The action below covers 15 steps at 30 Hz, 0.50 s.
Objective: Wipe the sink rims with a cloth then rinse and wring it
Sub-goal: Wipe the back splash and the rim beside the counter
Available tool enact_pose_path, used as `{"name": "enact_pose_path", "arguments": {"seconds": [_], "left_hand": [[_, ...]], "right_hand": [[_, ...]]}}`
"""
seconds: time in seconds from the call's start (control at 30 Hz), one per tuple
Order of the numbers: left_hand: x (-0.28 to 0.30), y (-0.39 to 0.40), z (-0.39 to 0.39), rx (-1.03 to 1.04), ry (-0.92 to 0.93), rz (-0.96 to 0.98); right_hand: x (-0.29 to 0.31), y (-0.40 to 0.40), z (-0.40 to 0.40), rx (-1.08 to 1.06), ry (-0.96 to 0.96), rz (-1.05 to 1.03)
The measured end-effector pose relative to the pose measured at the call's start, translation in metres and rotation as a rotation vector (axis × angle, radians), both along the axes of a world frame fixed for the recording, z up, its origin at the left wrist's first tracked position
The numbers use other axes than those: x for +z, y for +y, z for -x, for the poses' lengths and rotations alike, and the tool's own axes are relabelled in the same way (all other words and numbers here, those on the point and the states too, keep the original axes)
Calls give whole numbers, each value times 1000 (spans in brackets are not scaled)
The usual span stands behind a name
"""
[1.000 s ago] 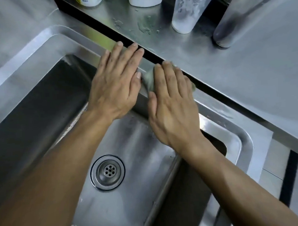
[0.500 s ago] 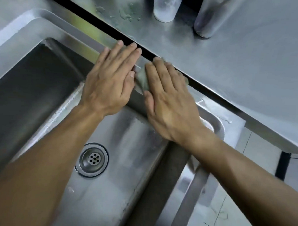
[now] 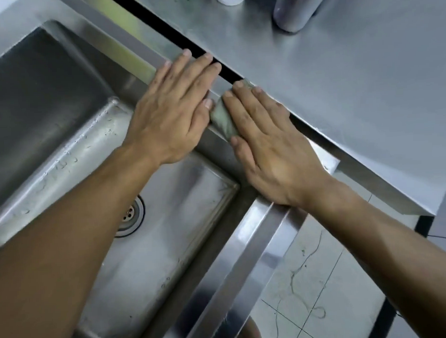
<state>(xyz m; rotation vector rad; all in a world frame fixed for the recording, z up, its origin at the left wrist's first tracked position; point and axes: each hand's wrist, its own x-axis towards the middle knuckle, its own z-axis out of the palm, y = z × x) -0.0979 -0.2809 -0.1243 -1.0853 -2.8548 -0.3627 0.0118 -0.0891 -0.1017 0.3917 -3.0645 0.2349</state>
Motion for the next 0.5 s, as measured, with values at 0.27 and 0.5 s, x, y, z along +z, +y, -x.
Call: {"name": "enact_pose_path", "arguments": {"seconds": [0.27,0.5], "left_hand": [[2,19,-26,-25,2,27],[0,28,-39,-5,12,-4]], "right_hand": [[13,42,-83,-122,-87,76],[9,22,-107,13,-120,162]]}}
